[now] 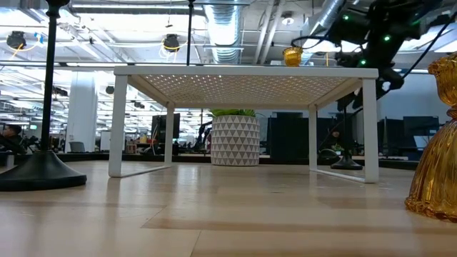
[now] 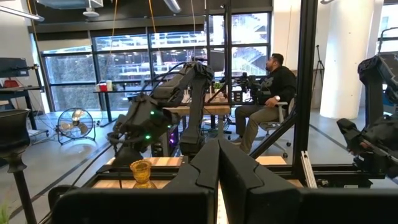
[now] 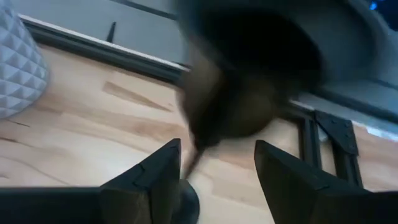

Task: Pick & Place candle stick holders
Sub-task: Put the top black candle holder on the shelf

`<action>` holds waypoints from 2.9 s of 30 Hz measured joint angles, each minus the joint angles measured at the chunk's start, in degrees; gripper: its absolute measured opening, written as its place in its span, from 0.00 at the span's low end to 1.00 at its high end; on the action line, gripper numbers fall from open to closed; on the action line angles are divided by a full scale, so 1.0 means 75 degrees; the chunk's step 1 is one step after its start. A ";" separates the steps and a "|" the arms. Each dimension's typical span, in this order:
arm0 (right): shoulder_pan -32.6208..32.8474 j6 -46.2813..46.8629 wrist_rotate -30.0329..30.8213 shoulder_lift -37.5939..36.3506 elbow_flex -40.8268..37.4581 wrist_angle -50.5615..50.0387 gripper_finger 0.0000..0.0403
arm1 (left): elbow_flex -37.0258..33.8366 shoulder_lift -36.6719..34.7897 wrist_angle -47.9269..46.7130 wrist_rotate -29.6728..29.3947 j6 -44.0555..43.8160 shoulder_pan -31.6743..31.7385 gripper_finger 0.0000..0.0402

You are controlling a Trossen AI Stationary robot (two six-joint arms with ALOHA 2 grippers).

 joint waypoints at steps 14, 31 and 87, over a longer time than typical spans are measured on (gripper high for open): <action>-0.0570 -0.0646 -0.0692 0.0154 -0.0003 0.0210 0.09 | 0.0000 0.0000 -0.0013 0.0000 0.0000 0.0000 0.02; -0.0220 -0.0790 -0.0670 -0.1563 0.0671 -0.0826 0.01 | 0.0000 0.0000 -0.0023 0.0000 0.0000 0.0000 0.02; 0.2933 -0.4192 -0.3983 0.3374 0.7691 -0.1032 0.00 | 0.0000 0.0000 -0.0172 0.0000 -0.0230 0.0000 0.02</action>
